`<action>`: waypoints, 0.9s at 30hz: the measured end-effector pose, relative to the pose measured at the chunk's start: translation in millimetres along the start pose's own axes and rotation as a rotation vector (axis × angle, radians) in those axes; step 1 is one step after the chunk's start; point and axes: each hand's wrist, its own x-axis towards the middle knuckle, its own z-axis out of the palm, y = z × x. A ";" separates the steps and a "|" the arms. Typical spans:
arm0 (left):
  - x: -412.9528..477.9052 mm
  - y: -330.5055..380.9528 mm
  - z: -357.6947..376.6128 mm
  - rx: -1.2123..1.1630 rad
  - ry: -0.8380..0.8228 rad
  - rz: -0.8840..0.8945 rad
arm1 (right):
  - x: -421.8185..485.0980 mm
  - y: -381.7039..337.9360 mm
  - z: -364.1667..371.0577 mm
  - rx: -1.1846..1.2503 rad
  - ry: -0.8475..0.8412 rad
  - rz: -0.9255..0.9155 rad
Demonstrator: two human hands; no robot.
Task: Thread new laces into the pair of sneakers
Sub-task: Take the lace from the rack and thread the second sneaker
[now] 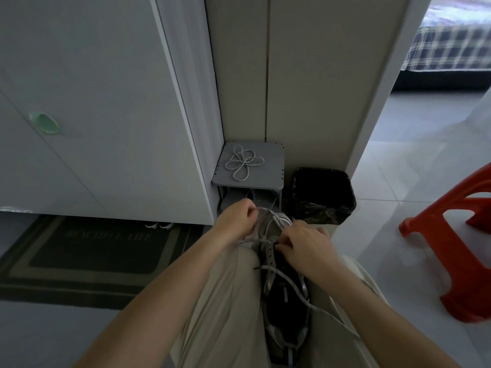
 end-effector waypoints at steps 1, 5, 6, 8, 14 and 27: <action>-3.1 2.0 -4.4 -0.065 -0.014 -0.003 | -2.8 2.3 -0.4 0.000 0.017 -0.007; -13.1 12.3 -21.1 -0.195 -0.041 -0.009 | -19.4 15.1 -11.2 -0.026 0.096 0.002; -14.9 13.8 -23.8 -0.202 -0.038 -0.018 | -24.5 20.2 -15.4 -0.011 0.118 0.011; -18.7 14.8 -25.1 -0.224 -0.055 -0.056 | -36.1 30.2 -22.3 0.026 0.159 0.016; -26.3 14.7 -12.0 -0.225 -0.179 -0.149 | -56.6 45.7 -47.1 0.167 0.422 0.042; -28.0 12.4 -3.2 -0.352 0.014 -0.169 | 4.9 -14.8 -1.9 -0.296 0.089 -0.090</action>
